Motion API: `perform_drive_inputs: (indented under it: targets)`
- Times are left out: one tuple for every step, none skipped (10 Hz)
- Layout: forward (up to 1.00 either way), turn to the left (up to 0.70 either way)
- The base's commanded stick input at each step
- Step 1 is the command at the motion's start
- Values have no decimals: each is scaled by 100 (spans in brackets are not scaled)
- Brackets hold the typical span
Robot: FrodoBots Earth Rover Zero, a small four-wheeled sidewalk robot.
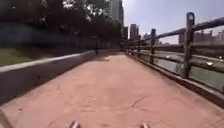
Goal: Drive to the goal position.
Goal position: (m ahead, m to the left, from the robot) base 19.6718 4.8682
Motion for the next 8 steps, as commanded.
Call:
perform_drive_inputs:
  targets:
    - [70, 0]
    - [70, 0]
    - [70, 0]
    - [70, 0]
    - [70, 0]
    - [70, 0]
    - [70, 0]
    - [70, 0]
